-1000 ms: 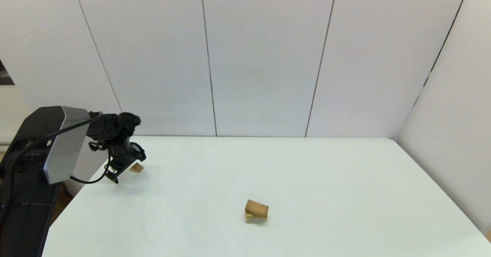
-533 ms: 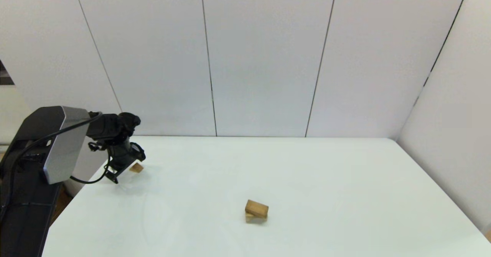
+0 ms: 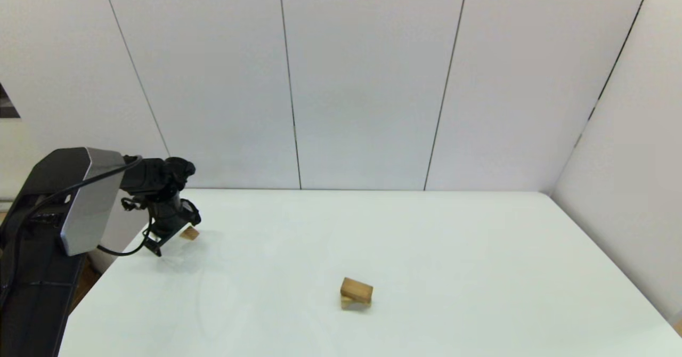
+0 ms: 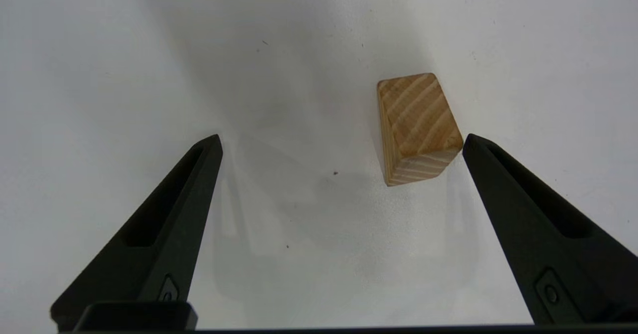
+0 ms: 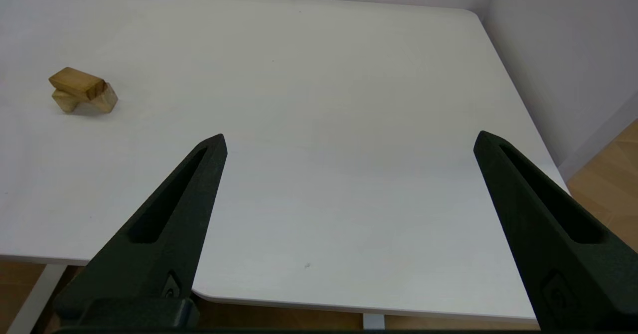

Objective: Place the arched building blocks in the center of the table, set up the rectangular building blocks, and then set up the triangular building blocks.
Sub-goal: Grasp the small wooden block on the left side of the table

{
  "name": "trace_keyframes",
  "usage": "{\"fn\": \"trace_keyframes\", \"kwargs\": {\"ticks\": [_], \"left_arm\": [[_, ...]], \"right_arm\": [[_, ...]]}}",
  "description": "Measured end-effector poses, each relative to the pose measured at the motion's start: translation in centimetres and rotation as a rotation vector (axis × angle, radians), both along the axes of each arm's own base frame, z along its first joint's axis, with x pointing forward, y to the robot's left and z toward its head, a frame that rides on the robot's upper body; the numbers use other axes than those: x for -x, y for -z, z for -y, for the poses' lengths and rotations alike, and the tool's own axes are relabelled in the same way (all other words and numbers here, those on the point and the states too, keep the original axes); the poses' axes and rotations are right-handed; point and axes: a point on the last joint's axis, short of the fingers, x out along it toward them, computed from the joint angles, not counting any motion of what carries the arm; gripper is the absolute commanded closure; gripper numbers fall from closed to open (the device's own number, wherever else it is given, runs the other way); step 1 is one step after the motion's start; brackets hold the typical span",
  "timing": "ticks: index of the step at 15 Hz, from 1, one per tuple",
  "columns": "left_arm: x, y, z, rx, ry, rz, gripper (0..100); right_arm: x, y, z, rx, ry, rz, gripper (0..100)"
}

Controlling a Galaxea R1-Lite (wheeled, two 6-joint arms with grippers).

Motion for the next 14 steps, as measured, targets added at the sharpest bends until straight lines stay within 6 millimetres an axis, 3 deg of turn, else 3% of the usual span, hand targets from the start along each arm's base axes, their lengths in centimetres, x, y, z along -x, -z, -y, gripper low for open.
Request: {"fn": "trace_keyframes", "kwargs": {"ticks": [9,10,14], "left_arm": [[0.0,0.09,0.0,0.001,-0.001,-0.001,0],[0.0,0.11,0.0,0.001,-0.001,-0.002,100],[0.0,0.11,0.0,0.001,-0.002,-0.001,100]], "right_arm": [[0.0,0.0,0.0,0.0,0.0,0.0,0],[0.0,0.0,0.0,0.0,0.0,0.0,0],[0.0,0.0,0.0,0.0,0.0,0.0,0]]}}
